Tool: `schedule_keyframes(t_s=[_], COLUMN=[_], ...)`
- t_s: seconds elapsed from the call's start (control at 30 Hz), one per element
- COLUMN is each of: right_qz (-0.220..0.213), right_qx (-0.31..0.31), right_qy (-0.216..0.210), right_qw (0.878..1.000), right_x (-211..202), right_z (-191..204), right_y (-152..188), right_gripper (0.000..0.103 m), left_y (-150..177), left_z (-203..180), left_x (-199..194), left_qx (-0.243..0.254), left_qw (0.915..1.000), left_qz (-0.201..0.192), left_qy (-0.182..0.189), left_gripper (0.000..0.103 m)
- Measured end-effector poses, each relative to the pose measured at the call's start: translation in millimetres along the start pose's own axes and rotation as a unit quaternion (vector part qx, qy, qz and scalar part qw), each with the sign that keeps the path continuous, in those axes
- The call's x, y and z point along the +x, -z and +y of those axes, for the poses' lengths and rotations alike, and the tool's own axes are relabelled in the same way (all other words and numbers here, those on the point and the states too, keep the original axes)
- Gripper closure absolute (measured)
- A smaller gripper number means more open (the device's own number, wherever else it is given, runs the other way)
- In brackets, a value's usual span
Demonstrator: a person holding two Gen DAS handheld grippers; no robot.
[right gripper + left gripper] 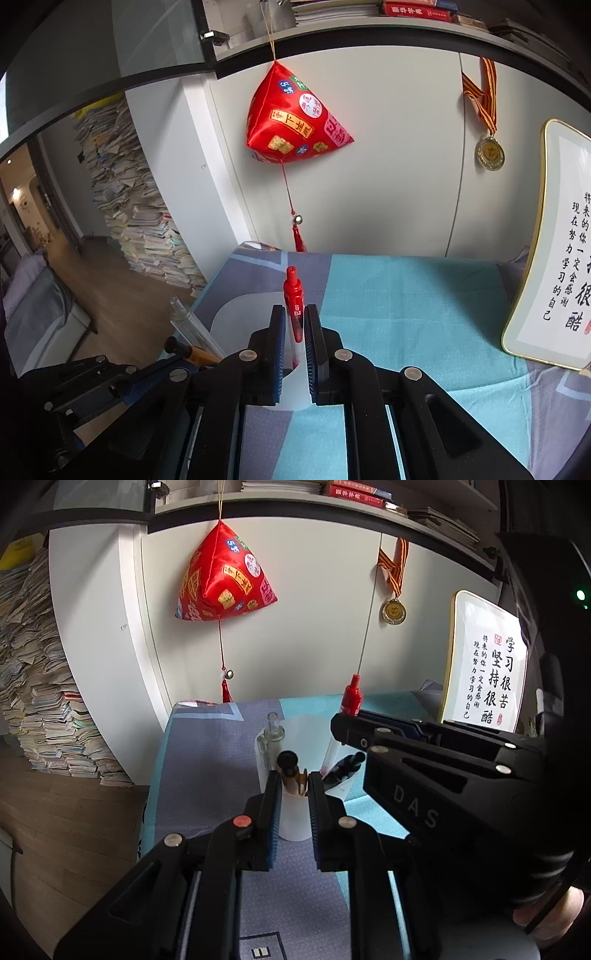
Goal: Organize stationery
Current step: 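Carry the orange and red pens to the clear cup and release them, both tools, then move both open tools back toward the remaining pens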
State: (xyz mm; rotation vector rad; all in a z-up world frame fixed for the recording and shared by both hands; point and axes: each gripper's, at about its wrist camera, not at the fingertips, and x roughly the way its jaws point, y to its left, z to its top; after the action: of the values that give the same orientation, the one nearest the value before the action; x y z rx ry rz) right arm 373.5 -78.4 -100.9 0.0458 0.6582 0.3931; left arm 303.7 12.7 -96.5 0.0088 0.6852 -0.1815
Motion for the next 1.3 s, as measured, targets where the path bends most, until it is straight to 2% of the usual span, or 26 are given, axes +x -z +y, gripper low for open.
schedule_keyframes(t_s=[0.13,0.23,0.37,0.43,0.5,0.53,0.6,0.63,0.67,0.73,0.9,1.0,1.1,1.3], right_qz=[-0.013,-0.023,-0.030,-0.030,-0.033,-0.035,-0.033,-0.034,-0.036,-0.042,-0.023,-0.013,0.007,0.045], right_qx=[-0.012,-0.009,-0.006,-0.006,-0.008,-0.009,-0.010,-0.009,-0.009,-0.012,0.009,0.017,0.027,0.038], right_qy=[0.010,0.010,0.008,0.007,0.017,0.023,0.026,0.026,0.029,0.039,0.041,0.053,0.058,0.074], right_qw=[1.000,1.000,1.000,1.000,0.999,0.999,0.999,0.999,0.999,0.998,0.999,0.998,0.998,0.996], right_x=[-12.2,-23.9,-37.5,-45.1,-55.3,-60.7,-71.2,-77.1,-83.5,-96.5,-118.1,-129.5,-139.0,-154.1], right_z=[3.5,2.3,-0.1,-1.0,-1.1,-1.2,-2.1,-3.4,-4.4,-7.7,-23.6,-32.5,-42.0,-56.1], right_y=[-2.0,-5.7,-10.8,-11.4,-10.3,-8.9,-5.0,-2.4,0.3,5.6,16.8,25.8,41.0,79.9], right_gripper=[0.091,0.081,0.080,0.080,0.080,0.079,0.068,0.057,0.050,0.050,0.050,0.050,0.050,0.050], left_y=[-4.8,-8.2,-11.1,-11.0,-9.3,-7.5,-4.6,-3.0,-1.6,1.5,14.6,27.3,39.8,68.7], left_z=[-2.7,-2.4,-5.4,-7.6,-8.9,-9.6,-9.7,-9.2,-8.7,-7.5,-12.2,-19.7,-28.8,-44.7], left_x=[-17.2,-30.1,-43.1,-50.6,-59.6,-64.6,-73.7,-78.0,-82.1,-89.3,-100.0,-104.5,-104.9,-100.4], left_qx=[0.005,-0.001,0.002,0.005,0.006,0.006,0.004,0.001,-0.001,-0.008,-0.012,-0.009,-0.003,-0.004], left_qw=[0.9998,0.9993,0.9990,0.9989,0.9984,0.9980,0.9973,0.9972,0.9972,0.9971,0.9980,0.9982,0.9987,0.9999], left_qz=[-0.021,-0.036,-0.044,-0.047,-0.056,-0.062,-0.072,-0.074,-0.075,-0.075,-0.062,-0.057,-0.047,-0.015], left_qy=[0.005,0.014,0.009,0.005,-0.001,-0.006,-0.013,-0.012,-0.010,-0.008,-0.010,-0.016,-0.019,0.002], left_gripper=[0.090,0.089,0.089,0.086,0.069,0.065,0.055,0.054,0.053,0.053,0.049,0.040,0.038,0.035])
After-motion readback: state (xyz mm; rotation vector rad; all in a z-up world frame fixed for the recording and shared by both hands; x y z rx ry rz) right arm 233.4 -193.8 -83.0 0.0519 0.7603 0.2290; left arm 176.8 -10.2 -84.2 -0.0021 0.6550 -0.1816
